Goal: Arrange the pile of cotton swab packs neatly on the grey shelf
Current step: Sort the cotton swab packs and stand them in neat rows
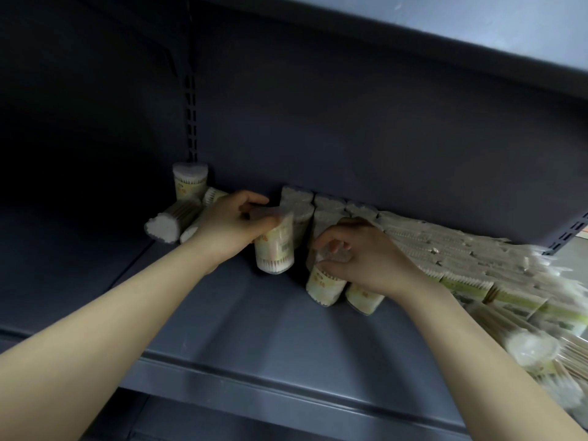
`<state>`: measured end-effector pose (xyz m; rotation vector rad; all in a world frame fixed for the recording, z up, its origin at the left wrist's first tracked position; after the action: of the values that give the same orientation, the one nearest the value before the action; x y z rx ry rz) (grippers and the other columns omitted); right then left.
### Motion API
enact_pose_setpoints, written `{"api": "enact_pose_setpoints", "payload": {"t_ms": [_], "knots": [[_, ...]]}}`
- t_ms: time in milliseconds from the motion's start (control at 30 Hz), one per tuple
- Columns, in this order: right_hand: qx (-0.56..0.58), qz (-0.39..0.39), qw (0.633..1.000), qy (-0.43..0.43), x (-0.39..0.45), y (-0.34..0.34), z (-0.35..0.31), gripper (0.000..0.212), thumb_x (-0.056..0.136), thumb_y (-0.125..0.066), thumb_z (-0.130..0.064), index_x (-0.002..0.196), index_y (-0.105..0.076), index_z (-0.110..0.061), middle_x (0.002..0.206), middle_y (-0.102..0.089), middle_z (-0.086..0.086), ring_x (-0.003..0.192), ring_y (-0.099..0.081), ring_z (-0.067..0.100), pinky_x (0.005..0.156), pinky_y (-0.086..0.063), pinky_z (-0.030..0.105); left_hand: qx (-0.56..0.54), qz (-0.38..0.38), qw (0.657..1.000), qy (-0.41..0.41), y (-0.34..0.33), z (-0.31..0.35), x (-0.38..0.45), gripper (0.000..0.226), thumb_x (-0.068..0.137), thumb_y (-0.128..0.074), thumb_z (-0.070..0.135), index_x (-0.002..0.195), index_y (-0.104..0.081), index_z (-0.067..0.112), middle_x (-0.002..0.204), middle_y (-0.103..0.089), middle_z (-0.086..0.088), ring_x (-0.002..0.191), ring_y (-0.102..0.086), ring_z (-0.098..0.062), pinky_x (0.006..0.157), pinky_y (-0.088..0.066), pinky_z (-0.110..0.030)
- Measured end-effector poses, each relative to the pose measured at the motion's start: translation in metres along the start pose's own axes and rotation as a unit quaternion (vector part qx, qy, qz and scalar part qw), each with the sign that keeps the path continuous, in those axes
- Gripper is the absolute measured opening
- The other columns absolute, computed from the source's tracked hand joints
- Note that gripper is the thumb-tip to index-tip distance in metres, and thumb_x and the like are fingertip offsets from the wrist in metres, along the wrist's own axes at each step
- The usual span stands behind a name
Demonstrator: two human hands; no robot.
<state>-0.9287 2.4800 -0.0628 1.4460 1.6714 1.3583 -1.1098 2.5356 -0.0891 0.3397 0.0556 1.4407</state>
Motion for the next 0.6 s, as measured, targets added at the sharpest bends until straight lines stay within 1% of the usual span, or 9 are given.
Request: {"api": "enact_pose_setpoints", "payload": {"t_ms": [67, 100, 133, 200, 267, 467, 600], "knots": [[0.013, 0.000, 1.000, -0.003, 0.001, 0.000, 0.001, 0.025, 0.075, -0.071, -0.020, 0.099, -0.067, -0.018, 0.090, -0.057, -0.003, 0.093, -0.055, 0.015, 0.076, -0.040, 0.020, 0.023, -0.004, 1.000, -0.007, -0.001, -0.003, 0.001, 0.048, 0.075, -0.075, 0.029, 0.117, -0.057, 0.018, 0.103, -0.060, 0.007, 0.099, -0.059, -0.012, 0.089, -0.052, -0.035], [0.016, 0.001, 1.000, -0.003, 0.001, 0.001, 0.001, 0.024, 0.075, -0.071, -0.019, 0.099, -0.067, -0.018, 0.091, -0.059, -0.001, 0.092, -0.056, 0.015, 0.076, -0.039, 0.020, 0.027, -0.004, 1.000, -0.011, -0.003, -0.003, 0.001, 0.049, 0.076, -0.075, 0.025, 0.120, -0.056, 0.016, 0.104, -0.059, 0.006, 0.100, -0.058, -0.011, 0.090, -0.050, -0.032], [0.018, 0.002, 1.000, -0.005, 0.002, 0.002, 0.002, 0.024, 0.075, -0.071, -0.019, 0.098, -0.068, -0.018, 0.092, -0.060, 0.001, 0.091, -0.056, 0.016, 0.076, -0.039, 0.020, 0.030, -0.004, 0.999, -0.018, -0.005, -0.004, 0.001, 0.049, 0.078, -0.073, 0.020, 0.123, -0.055, 0.014, 0.106, -0.059, 0.005, 0.100, -0.057, -0.010, 0.088, -0.049, -0.026], [0.024, 0.006, 1.000, -0.004, 0.002, 0.004, 0.003, 0.022, 0.075, -0.071, -0.018, 0.097, -0.068, -0.016, 0.093, -0.061, 0.004, 0.089, -0.055, 0.017, 0.076, -0.040, 0.021, 0.039, -0.009, 0.999, -0.030, -0.008, -0.005, 0.001, 0.049, 0.079, -0.071, 0.014, 0.125, -0.053, 0.012, 0.106, -0.058, 0.005, 0.098, -0.056, -0.008, 0.079, -0.044, -0.012], [0.027, 0.005, 1.000, -0.002, 0.002, 0.005, 0.004, 0.021, 0.076, -0.070, -0.017, 0.097, -0.068, -0.015, 0.094, -0.061, 0.005, 0.088, -0.055, 0.017, 0.076, -0.039, 0.024, 0.054, -0.017, 0.998, -0.034, -0.011, -0.007, 0.001, 0.050, 0.079, -0.070, 0.015, 0.126, -0.052, 0.014, 0.110, -0.058, 0.005, 0.098, -0.055, -0.006, 0.073, -0.041, -0.006], [0.034, 0.007, 0.999, 0.001, 0.002, 0.004, 0.005, 0.018, 0.076, -0.070, -0.017, 0.094, -0.068, -0.015, 0.090, -0.059, 0.001, 0.085, -0.054, 0.014, 0.076, -0.041, 0.026, 0.096, -0.030, 0.994, -0.047, -0.017, -0.013, 0.000, 0.053, 0.080, -0.069, 0.016, 0.129, -0.049, 0.017, 0.122, -0.056, 0.001, 0.104, -0.053, -0.007, 0.079, -0.040, -0.013], [0.028, 0.018, 0.999, -0.012, 0.003, 0.006, 0.012, 0.011, 0.077, -0.068, -0.020, 0.088, -0.067, -0.019, 0.089, -0.060, -0.002, 0.084, -0.055, 0.012, 0.076, -0.044, 0.027, 0.072, -0.039, 0.996, -0.031, -0.019, -0.017, 0.001, 0.058, 0.080, -0.070, 0.018, 0.133, -0.046, 0.018, 0.126, -0.054, 0.002, 0.109, -0.052, -0.008, 0.088, -0.040, -0.020]]}}
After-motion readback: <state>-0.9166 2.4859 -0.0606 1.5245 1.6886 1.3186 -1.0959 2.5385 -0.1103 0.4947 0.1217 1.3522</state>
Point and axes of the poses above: each hand's wrist, its own x-axis towards the middle knuckle, its own y-axis out of the back of the hand, z = x × y, the point moved 4 cm from there along x, towards the middle knuckle
